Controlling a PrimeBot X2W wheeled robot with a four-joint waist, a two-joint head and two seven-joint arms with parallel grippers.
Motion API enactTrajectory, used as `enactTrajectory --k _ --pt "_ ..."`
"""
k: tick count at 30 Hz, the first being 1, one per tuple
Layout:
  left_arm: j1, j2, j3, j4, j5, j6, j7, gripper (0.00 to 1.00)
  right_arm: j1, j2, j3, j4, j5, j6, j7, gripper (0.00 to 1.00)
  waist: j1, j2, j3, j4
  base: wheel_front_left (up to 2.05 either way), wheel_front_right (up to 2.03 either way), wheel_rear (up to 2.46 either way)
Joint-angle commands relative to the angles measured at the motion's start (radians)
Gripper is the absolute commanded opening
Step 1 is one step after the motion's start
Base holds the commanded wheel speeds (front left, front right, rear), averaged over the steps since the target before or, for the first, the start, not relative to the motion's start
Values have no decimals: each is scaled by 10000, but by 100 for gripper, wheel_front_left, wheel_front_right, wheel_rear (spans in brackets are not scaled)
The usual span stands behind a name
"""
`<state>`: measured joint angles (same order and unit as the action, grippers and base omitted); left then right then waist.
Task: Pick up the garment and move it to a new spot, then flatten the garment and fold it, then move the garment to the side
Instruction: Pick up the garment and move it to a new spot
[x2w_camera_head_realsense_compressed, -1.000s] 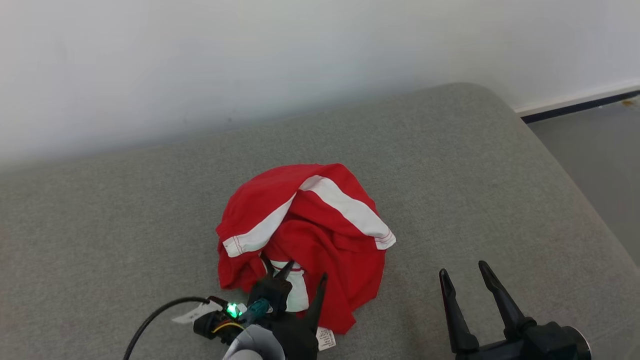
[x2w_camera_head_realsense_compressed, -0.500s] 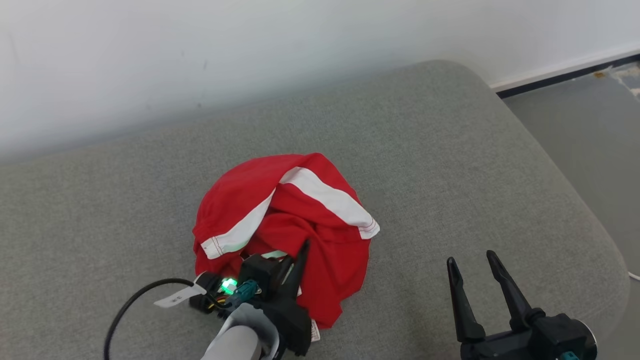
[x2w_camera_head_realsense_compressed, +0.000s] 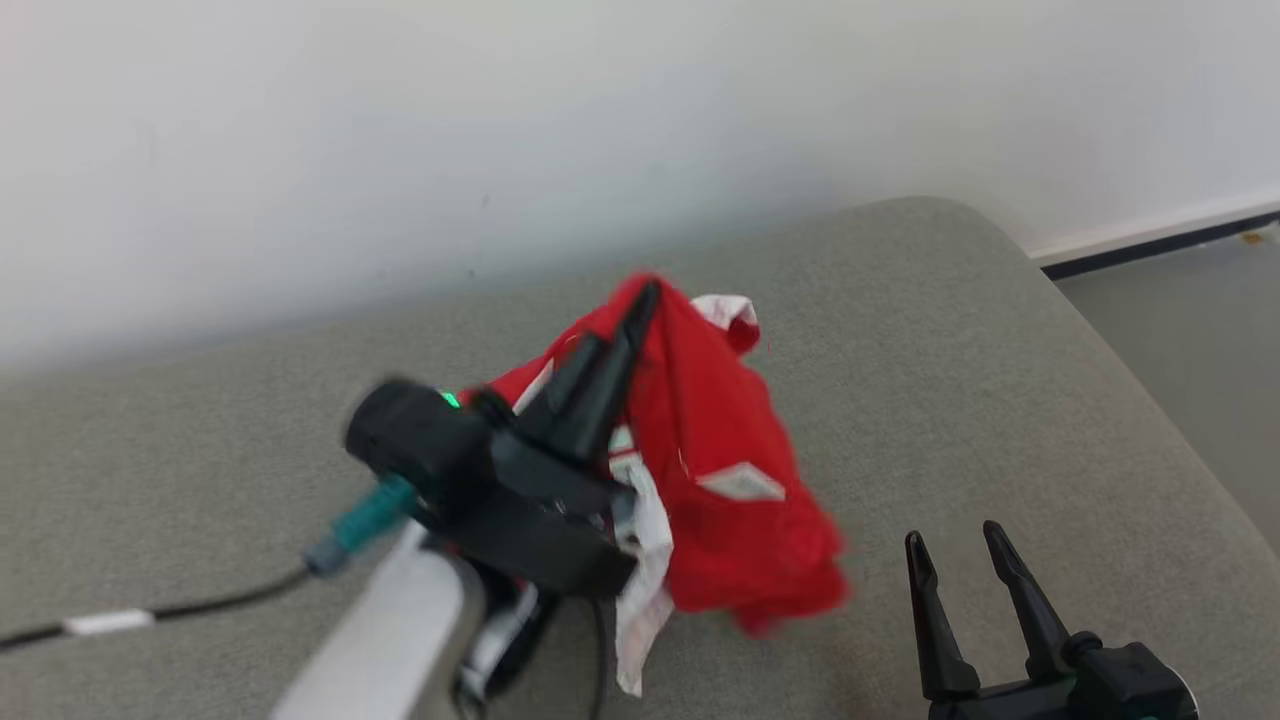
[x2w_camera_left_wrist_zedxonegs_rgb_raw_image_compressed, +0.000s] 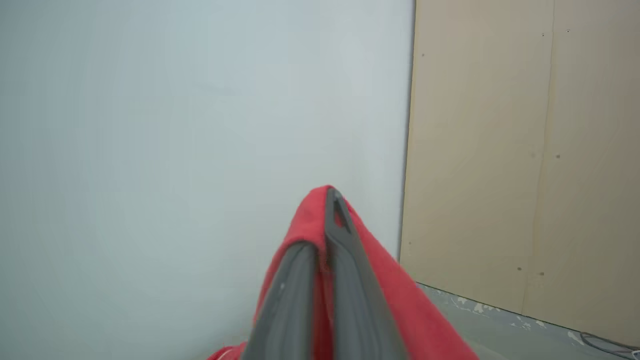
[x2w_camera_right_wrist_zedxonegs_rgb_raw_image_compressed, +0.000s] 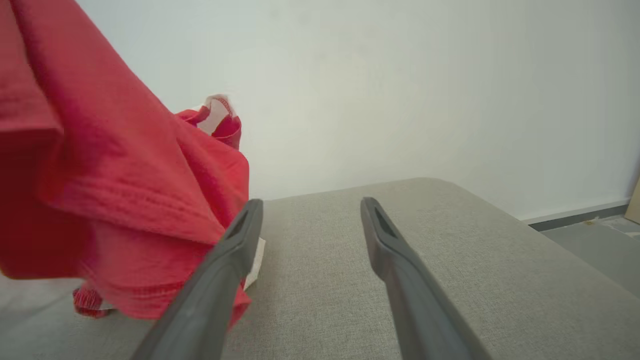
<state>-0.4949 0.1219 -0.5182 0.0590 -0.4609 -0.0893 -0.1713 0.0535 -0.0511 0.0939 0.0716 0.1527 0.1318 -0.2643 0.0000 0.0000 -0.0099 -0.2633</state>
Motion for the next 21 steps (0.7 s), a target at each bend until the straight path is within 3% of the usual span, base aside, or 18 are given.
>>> enactTrajectory --k 1,8,18,21 --pt "-330 207 155 -290 -81 -40 197 0 81 11 -19 -15 77 -22 -12 100 0 0 -187 168 0 0 0" --pt "-2426 1516 916 -1316 -384 -232 1560 0 107 12 -87 -87 205 -22 -12 100 0 0 -348 324 0 0 0" --pt "-4305 4086 2615 216 -426 -346 1573 0 250 14 -279 -173 475 -22 -12 100 0 0 -201 808 0 0 0" --pt "-4358 4513 2941 560 -407 -236 1546 0 323 13 -334 -168 425 -22 -10 100 0 0 -155 1032 0 0 0"
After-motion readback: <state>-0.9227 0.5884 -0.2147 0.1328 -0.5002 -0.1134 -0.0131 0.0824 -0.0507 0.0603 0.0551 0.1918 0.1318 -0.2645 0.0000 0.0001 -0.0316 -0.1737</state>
